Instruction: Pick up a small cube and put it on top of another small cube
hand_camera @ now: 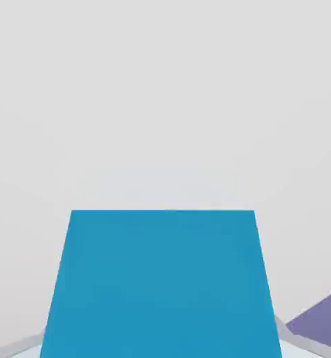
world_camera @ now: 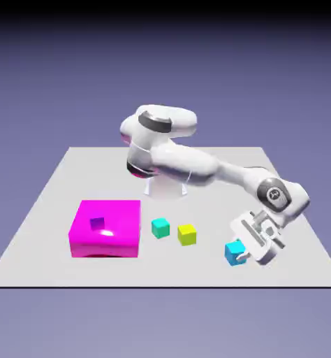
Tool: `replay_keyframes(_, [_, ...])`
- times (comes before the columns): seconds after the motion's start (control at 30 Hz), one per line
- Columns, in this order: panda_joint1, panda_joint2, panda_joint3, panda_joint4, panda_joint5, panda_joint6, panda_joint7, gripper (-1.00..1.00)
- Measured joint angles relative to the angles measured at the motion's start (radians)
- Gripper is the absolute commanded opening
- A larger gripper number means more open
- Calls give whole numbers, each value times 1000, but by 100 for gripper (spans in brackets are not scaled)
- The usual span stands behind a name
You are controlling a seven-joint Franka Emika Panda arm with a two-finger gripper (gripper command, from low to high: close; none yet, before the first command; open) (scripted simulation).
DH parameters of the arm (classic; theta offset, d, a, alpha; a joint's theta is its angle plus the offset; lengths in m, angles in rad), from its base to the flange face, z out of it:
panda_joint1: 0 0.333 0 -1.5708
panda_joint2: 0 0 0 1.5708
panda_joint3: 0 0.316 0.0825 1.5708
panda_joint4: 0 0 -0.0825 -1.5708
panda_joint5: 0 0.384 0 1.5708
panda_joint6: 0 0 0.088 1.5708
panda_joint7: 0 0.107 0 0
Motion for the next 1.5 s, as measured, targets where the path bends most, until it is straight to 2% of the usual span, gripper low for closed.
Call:
replay_keyframes(0.1, [65,-37,98,25,97,-77,11,100])
replay_keyframes(1.13, [172,-1160,-410,-646,623,976,28,100])
replay_keyframes(1.2, [172,-1163,-411,-647,624,978,28,100])
replay_keyframes(1.37, [191,-988,-553,-609,406,959,141,100])
replay_keyframes(1.4, [194,-958,-578,-603,369,956,161,-100])
replay_keyframes(1.5, [191,-993,-550,-610,415,959,137,-100])
